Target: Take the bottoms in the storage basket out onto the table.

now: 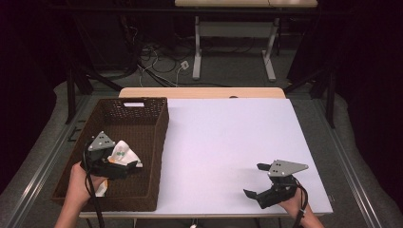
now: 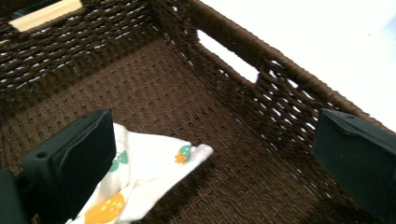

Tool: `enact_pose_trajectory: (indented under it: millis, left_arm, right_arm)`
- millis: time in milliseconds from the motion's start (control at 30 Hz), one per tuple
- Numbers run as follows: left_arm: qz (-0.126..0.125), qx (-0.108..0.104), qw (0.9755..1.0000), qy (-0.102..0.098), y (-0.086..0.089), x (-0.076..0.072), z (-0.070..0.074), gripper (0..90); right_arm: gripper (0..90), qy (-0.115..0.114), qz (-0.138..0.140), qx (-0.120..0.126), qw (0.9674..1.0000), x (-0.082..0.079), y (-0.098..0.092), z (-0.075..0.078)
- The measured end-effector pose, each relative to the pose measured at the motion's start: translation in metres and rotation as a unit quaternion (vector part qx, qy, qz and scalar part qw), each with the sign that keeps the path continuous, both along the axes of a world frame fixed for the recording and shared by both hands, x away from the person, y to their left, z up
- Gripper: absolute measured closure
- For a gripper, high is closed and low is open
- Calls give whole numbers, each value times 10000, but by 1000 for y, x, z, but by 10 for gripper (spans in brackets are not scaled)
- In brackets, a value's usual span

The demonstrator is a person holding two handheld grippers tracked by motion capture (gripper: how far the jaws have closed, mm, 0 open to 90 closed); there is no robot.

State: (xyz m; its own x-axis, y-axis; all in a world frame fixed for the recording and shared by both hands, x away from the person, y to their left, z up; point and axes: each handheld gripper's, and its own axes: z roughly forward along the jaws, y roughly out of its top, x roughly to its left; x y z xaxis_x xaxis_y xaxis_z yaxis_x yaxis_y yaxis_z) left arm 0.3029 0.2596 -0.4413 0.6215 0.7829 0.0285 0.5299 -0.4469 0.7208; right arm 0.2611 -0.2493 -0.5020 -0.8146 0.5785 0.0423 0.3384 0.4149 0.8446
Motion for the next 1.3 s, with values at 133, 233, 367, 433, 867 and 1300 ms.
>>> enact_pose_trajectory:
  millis: [133,233,367,433,867,1300]
  left_arm:
    - [-7,114,9998,159,3,7,-1,0]
    - [36,111,9994,317,4,13,-4,0]
    - [61,288,9990,340,5,18,-6,0]
    - [92,267,9988,406,6,21,-6,0]
    - [259,605,9951,741,26,35,-11,0]
    - [232,945,9891,1108,36,46,-21,0]
  right_arm:
    - [3,19,10,5,10000,0,1,0]
    - [3,7,34,-30,10000,1,2,0]
    - [3,15,28,-29,10000,1,2,0]
    - [3,8,4,-30,10000,1,1,0]
    - [4,53,18,-62,10000,1,1,0]
    - [4,41,5,-46,10000,1,1,0]
